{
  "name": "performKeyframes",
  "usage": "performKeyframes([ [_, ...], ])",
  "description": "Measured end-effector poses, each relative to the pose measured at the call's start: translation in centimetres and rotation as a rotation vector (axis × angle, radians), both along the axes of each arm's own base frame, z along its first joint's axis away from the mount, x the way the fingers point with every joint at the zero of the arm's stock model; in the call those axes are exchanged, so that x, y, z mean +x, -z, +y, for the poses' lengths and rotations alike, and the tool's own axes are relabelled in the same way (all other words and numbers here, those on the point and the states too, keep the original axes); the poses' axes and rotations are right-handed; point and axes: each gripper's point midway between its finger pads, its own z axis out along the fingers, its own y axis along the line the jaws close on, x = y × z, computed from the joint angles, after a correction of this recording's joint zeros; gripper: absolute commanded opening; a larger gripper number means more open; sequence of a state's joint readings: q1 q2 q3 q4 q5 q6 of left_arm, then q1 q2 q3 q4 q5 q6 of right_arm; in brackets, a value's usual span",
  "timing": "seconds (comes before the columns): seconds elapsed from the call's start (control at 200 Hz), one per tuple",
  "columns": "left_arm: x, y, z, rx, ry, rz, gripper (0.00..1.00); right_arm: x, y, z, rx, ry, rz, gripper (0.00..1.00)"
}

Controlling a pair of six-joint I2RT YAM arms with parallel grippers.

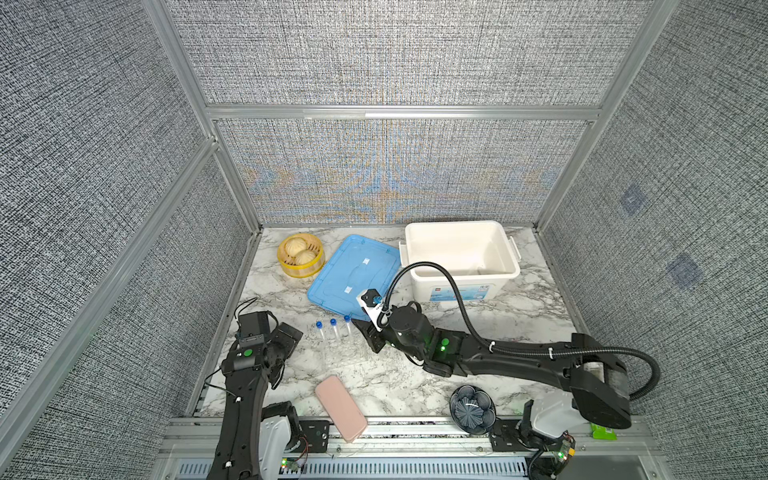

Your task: Organize the chemistry lab equipment

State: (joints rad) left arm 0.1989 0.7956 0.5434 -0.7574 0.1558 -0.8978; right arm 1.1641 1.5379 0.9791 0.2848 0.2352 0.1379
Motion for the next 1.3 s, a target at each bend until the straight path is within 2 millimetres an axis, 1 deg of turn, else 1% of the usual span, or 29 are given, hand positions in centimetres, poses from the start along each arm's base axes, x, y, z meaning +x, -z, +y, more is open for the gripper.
performKeyframes([
  [0.035, 0.0, 0.0, 0.0, 0.000, 0.000, -0.001, 0.99, -0.1, 1.2, -0.6, -0.032, 0.006, 0.024, 0.41],
  [0.095, 0.1, -0.1, 0.0, 0.001, 0.000, -0.004, 0.99, -0.5, 3.7, -1.7, -0.108, 0.014, 0.084, 0.41],
  [0.14, 0.1, -0.2, 0.1, 0.003, -0.001, -0.007, 0.99, -0.7, 5.2, -2.4, -0.151, 0.020, 0.126, 0.42],
  [0.23, 0.1, -0.3, 0.2, 0.013, -0.006, -0.009, 0.99, -1.6, 7.8, -2.7, -0.208, 0.001, 0.215, 0.44],
  [0.3, 0.2, -0.3, 0.4, 0.023, -0.012, -0.009, 0.99, -2.6, 10.2, -2.7, -0.265, -0.029, 0.296, 0.46],
  [0.36, 0.2, -0.4, 0.5, 0.024, -0.013, -0.009, 0.99, -3.0, 11.4, -2.5, -0.297, -0.043, 0.350, 0.47],
  [0.415, 0.3, -0.5, 0.5, 0.024, -0.014, -0.008, 0.99, -3.1, 11.6, -1.9, -0.290, -0.058, 0.398, 0.47],
  [0.48, 0.4, -0.6, 0.7, 0.027, -0.017, -0.011, 0.99, -2.5, 11.8, -1.3, -0.266, -0.044, 0.447, 0.47],
  [0.54, 0.4, -0.5, 0.8, 0.031, -0.021, -0.006, 0.99, -2.0, 12.3, -1.1, -0.249, -0.030, 0.500, 0.47],
  [0.64, 0.4, -0.5, 0.9, 0.035, -0.024, -0.008, 0.99, -1.6, 13.5, -0.7, -0.254, -0.004, 0.580, 0.42],
  [0.77, 0.4, -0.6, 1.0, 0.042, -0.028, -0.008, 0.99, -1.4, 14.2, 0.3, -0.242, -0.002, 0.666, 0.39],
  [0.89, 0.4, -0.6, 1.1, 0.047, -0.028, -0.008, 0.99, -1.2, 14.7, 0.2, -0.242, 0.017, 0.718, 0.37],
  [1.065, 0.4, -0.8, 1.1, 0.049, -0.031, -0.022, 0.99, -0.2, 15.9, -0.6, -0.245, 0.077, 0.793, 0.33],
  [1.301, 0.4, -0.9, 1.1, 0.050, -0.030, -0.023, 0.99, -0.2, 16.1, -0.4, -0.237, 0.086, 0.825, 0.28],
])
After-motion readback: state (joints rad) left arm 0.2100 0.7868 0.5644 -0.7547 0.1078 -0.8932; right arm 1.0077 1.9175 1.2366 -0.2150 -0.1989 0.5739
